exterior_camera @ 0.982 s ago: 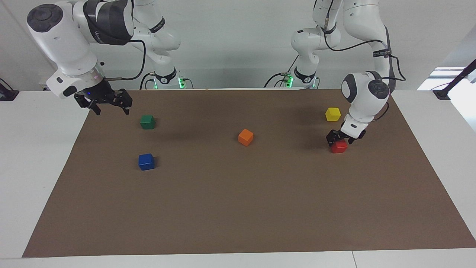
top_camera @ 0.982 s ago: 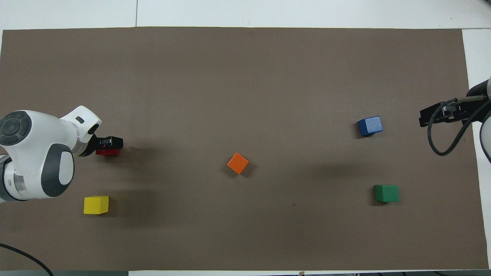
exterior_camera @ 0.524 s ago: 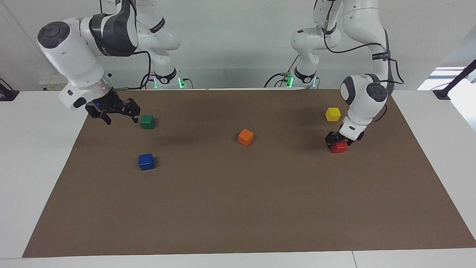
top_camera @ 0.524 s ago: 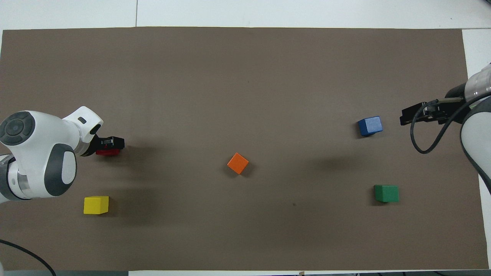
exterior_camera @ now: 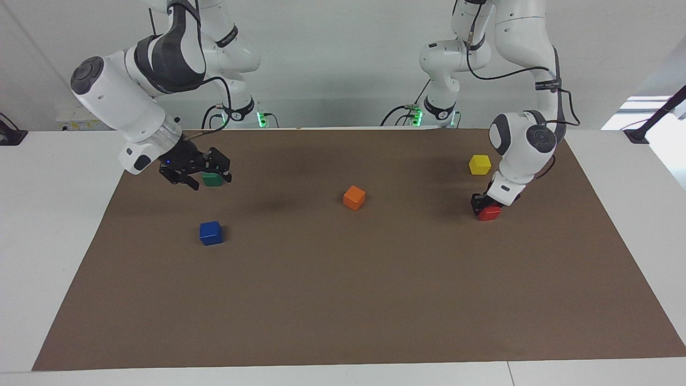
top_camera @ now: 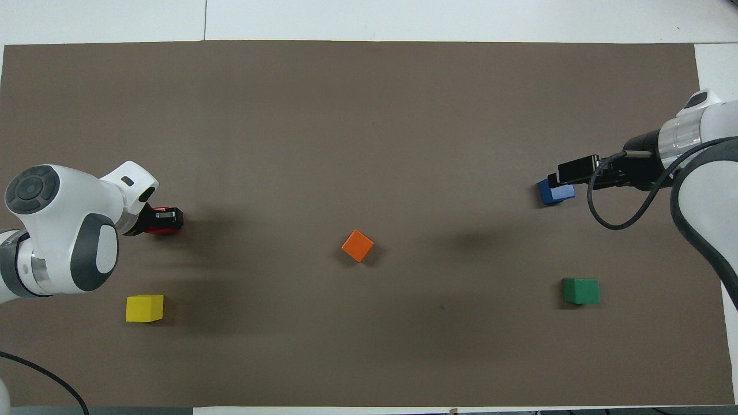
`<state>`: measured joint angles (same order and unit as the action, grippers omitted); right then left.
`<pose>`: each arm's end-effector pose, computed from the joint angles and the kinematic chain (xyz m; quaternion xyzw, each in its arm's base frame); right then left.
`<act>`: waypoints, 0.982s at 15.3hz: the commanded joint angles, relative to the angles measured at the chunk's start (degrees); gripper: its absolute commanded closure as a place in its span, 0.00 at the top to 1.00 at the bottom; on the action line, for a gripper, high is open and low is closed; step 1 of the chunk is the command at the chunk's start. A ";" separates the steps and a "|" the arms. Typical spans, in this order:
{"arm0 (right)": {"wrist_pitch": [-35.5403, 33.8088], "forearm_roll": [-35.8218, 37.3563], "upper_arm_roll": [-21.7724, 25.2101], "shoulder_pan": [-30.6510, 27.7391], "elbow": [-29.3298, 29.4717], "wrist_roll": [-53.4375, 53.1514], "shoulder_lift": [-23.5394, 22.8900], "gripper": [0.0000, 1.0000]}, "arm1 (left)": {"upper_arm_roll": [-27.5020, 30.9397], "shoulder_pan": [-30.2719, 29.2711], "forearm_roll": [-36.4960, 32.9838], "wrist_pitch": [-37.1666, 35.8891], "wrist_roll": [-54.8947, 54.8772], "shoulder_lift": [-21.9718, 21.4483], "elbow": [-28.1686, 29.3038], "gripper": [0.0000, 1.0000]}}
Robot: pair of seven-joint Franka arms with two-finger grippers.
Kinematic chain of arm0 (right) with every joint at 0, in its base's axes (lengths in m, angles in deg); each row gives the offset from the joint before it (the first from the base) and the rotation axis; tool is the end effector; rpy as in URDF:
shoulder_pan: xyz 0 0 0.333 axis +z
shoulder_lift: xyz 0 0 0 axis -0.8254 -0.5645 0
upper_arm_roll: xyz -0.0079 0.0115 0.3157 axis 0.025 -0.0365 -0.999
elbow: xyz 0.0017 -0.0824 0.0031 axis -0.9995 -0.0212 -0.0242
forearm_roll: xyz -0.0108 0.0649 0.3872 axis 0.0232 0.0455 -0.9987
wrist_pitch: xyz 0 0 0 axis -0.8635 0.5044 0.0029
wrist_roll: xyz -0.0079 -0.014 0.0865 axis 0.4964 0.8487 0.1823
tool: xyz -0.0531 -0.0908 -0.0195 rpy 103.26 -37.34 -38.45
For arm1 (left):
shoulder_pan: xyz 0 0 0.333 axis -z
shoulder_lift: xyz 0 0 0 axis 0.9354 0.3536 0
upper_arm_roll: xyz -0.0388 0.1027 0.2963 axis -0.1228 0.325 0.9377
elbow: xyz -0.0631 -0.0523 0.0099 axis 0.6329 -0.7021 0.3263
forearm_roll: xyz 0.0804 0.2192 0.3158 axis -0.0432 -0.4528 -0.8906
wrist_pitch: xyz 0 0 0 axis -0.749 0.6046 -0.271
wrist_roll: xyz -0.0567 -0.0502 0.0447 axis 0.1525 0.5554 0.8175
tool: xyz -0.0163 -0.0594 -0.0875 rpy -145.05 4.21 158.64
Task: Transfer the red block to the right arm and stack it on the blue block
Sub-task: 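Lift the red cube with the left gripper while the right gripper advances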
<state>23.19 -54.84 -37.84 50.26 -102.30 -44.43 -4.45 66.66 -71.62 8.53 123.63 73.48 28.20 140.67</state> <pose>0.5671 0.0238 0.4940 -0.9805 0.0034 0.0146 0.1957 0.5325 -0.0081 0.3033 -0.9994 -0.0246 0.0261 0.0019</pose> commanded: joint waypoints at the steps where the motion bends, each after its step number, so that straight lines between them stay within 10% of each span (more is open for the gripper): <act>1: 2.16 -8.41 -0.08 -0.86 -2.70 5.31 0.16 1.00 | 0.33 0.31 -0.15 -6.45 4.81 0.57 -4.67 0.00; 9: -14.25 -41.98 -0.08 -8.60 -10.17 25.73 -3.61 1.00 | -0.63 0.75 10.11 -29.03 25.10 0.30 -21.89 0.00; 15: -30.00 -61.14 -0.08 -9.22 -10.08 37.74 -17.31 1.00 | -3.96 0.75 25.05 -30.55 50.40 -2.07 -23.93 0.00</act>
<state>-2.93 -110.49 -37.25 41.47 -112.82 -12.47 -16.74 64.48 -71.15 29.93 94.32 115.31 27.22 116.91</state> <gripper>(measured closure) 0.000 0.449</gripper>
